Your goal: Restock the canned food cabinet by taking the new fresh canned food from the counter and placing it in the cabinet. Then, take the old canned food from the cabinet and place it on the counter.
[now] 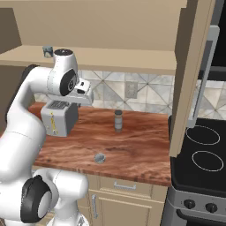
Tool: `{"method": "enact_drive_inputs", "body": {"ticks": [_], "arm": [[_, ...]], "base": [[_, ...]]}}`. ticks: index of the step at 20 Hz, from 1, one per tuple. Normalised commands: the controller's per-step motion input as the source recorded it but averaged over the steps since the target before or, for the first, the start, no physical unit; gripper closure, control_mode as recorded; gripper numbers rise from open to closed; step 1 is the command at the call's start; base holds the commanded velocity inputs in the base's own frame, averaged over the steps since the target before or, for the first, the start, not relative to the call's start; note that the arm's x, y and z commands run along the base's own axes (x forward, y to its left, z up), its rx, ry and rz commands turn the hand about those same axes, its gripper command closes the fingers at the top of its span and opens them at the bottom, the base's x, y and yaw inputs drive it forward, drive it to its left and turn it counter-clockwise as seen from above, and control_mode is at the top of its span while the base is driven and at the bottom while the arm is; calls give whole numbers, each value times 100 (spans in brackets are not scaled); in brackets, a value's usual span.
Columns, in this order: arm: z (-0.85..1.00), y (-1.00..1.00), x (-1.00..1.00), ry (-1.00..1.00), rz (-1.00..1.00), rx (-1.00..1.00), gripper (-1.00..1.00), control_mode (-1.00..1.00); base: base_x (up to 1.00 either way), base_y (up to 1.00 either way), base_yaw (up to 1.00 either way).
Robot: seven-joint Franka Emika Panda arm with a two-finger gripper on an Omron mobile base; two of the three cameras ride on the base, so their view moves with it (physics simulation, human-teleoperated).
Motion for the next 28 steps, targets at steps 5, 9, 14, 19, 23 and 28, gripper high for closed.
{"method": "enact_drive_inputs", "body": {"ticks": [5,9,14,19,23,28], "arm": [[-23,-12,-12,4,-1,0,-100,-100],[-82,-27,-16,21,-5,0,-100,-100],[-100,-43,-9,28,-7,0,-100,-100],[-97,-50,0,28,-5,0,-100,-100],[-79,-46,0,16,-3,0,-100,-100],[-30,-12,0,2,0,0,-100,-100]], "base": [[0,0,0],[0,0,0],[0,0,0],[0,0,0],[0,0,0],[0,0,0]]}}
